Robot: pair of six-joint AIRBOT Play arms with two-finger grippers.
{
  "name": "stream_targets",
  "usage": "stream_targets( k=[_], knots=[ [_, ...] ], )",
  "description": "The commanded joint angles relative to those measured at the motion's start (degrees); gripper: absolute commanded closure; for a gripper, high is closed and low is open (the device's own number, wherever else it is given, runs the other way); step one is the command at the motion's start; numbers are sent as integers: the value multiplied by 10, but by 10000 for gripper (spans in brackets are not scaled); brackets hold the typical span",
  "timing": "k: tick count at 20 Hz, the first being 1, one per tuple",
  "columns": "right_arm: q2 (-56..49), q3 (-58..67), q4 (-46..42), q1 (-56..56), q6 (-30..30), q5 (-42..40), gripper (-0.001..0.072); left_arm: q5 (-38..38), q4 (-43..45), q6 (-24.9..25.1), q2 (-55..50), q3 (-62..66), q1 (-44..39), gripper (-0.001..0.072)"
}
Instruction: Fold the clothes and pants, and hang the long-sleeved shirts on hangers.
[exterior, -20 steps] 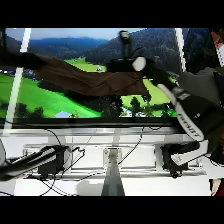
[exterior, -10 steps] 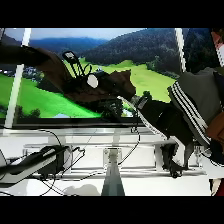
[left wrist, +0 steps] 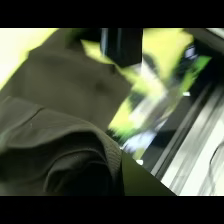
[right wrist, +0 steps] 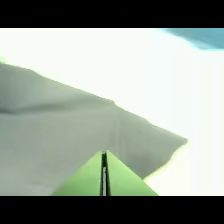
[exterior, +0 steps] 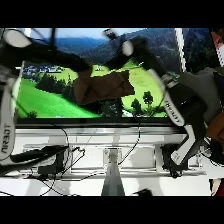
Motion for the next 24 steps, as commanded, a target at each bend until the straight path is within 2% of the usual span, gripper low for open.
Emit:
stream_targets(
  k=[1, 2, 3, 5, 7, 10, 11, 12, 13, 14, 18, 24],
  knots=[
    [28, 1, -26, -129, 0, 93, 698, 161, -42, -2, -74, 0, -105, 622],
    [30, 1, -26, -156, 0, 109, 698, 204, -38, -2, -93, 0, -122, 367],
    [30, 1, -26, -183, -1, 127, 699, 235, -42, -2, -111, 0, -134, 22],
    [29, -8, -18, -226, -9, 148, 699, 247, -53, -2, -127, 0, -141, 7],
    [29, -31, 39, -267, -58, 160, 699, 244, -51, -2, -124, 0, -134, 8],
    [28, -100, 227, -313, -157, 180, 699, 232, -51, -2, -108, 0, -96, 9],
    [28, -129, 290, -319, -170, 176, 664, 222, -51, -2, -103, 0, -82, 9],
    [28, -163, 341, -319, -172, 155, 437, 208, -51, -2, -98, 0, -68, 9],
    [28, -196, 375, -313, -171, 129, 135, 191, -51, -2, -95, 0, -56, 9],
    [28, -231, 398, -302, -170, 96, 19, 174, -51, -2, -93, 0, -44, 9],
    [3, -299, 421, -212, -148, 8, 17, 122, -51, -2, -92, 0, -10, 10],
    [-8, -299, 441, -65, -176, -93, 20, 109, -51, -2, -92, 0, 9, 9]
  ],
)
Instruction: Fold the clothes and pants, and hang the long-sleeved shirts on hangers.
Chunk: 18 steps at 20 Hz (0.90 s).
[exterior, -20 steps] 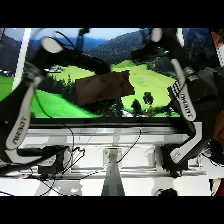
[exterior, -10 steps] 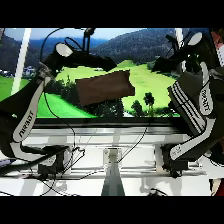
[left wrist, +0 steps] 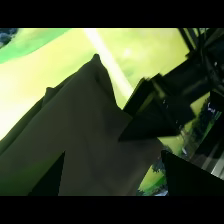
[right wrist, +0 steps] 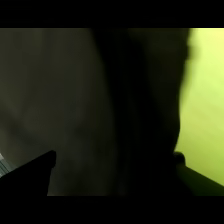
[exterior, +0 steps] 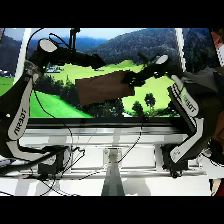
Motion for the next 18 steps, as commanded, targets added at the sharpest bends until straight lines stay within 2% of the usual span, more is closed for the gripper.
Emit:
stream_targets(
  k=[1, 3, 4, 5, 6, 7, 8, 9, 12, 15, 18],
  knots=[
    [-4, -7, 12, 75, -34, -69, 54, -10, 0, 0, 0, 0, 14, 10],
    [-3, -7, 2, 93, -56, -79, 276, -10, 2, 0, 2, 0, 23, 20],
    [-1, -5, -12, 95, -56, -78, 498, -11, 16, 0, 6, 0, 29, 98],
    [0, 4, -33, 94, -55, -70, 671, -16, 46, 0, 13, 0, 36, 202],
    [3, 20, -64, 89, -55, -51, 697, -24, 84, 0, 23, 0, 43, 298],
    [10, 36, -99, 83, -47, -40, 697, -39, 129, 0, 38, 0, 53, 424],
    [23, 49, -131, 75, -35, -32, 697, -57, 172, 0, 55, 0, 62, 585],
    [43, 62, -164, 65, -19, -32, 697, -77, 219, -1, 75, 0, 74, 697],
    [125, 87, -216, 23, 8, -33, 698, -110, 348, -32, 141, 0, 105, 697],
    [235, 90, -261, -37, 50, -30, 698, -111, 503, -118, 204, 0, 125, 696],
    [347, 90, -335, -116, 123, 4, 698, -111, 544, -127, 243, 0, 142, 696]
  ],
)
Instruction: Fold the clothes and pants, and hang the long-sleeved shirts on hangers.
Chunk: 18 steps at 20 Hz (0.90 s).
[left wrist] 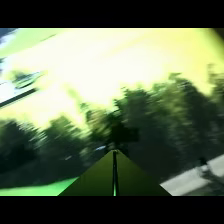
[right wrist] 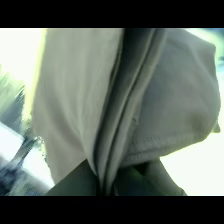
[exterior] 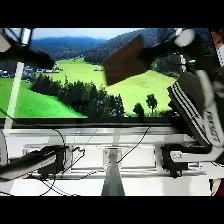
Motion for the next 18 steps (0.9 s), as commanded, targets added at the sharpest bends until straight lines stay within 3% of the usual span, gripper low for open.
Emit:
stream_targets(
  k=[1, 6, 12, 13, 14, 15, 16, 18],
  knots=[
    [135, 4, -102, -97, 78, 43, 697, -6, 95, -34, 49, 0, 21, 696],
    [306, 4, -253, -303, 158, 129, 698, -6, 95, -34, 52, 0, 20, 696],
    [414, 4, -328, -573, 160, 249, 697, -6, 95, -34, 52, 0, 20, 696],
    [420, 4, -328, -608, 162, 262, 664, -6, 95, -34, 52, 0, 20, 696],
    [421, 4, -322, -635, 173, 263, 464, -6, 95, -34, 52, 0, 20, 696],
    [423, 4, -312, -651, 202, 263, 217, -6, 95, -34, 52, 0, 20, 696],
    [422, 3, -294, -655, 215, 263, 110, -6, 95, -34, 52, 0, 20, 696],
    [422, -9, -226, -655, 203, 262, 121, -6, 95, -34, 52, 0, 20, 696]
  ],
)
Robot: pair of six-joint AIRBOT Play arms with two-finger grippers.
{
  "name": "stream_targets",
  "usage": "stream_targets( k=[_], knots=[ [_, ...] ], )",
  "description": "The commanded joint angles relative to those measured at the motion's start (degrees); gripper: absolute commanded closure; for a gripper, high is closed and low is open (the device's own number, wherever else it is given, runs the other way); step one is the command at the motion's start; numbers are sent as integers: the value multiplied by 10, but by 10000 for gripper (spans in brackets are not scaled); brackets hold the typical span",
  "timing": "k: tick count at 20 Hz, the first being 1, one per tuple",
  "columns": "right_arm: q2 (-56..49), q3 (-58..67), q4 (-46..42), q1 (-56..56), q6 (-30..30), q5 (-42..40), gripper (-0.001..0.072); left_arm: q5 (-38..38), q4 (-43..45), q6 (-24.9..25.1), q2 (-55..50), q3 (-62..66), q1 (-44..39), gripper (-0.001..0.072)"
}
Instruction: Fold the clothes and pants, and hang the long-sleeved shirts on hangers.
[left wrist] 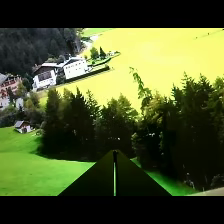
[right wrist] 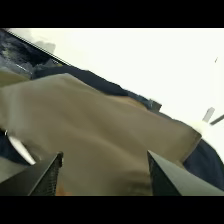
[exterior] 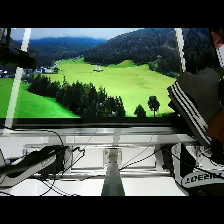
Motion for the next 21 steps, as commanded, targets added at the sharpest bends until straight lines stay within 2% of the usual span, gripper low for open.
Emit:
stream_targets(
  k=[1, 3, 5, 7, 9, 11, 13, 16, 18, 21],
  knots=[
    [8, -21, 107, -26, -5, 18, 136, 0, 0, 0, 0, 0, 1, 696],
    [8, -49, 204, 15, -63, 26, 293, 0, 0, 0, 0, 0, 1, 696],
    [9, -80, 262, 88, -111, 37, 445, 0, 0, 0, 0, 0, 1, 696],
    [9, -93, 269, 181, -150, 50, 619, 0, 0, 0, 0, 0, 1, 696],
    [9, -93, 266, 268, -183, 59, 698, 0, 0, 0, 0, 0, 1, 696],
    [9, -93, 232, 349, -196, 58, 698, 0, 0, 0, 0, 0, 1, 696],
    [9, -93, 131, 416, -188, 58, 699, 0, 0, 0, 0, 0, 1, 696],
    [9, -93, -84, 466, -89, 59, 700, 0, 0, 0, 0, 0, 1, 696],
    [9, -93, -180, 465, -36, 59, 700, 0, 0, 0, 0, 0, 1, 696],
    [9, -93, -186, 464, -35, 52, 698, 0, 0, 0, 0, 0, 1, 696]
  ],
)
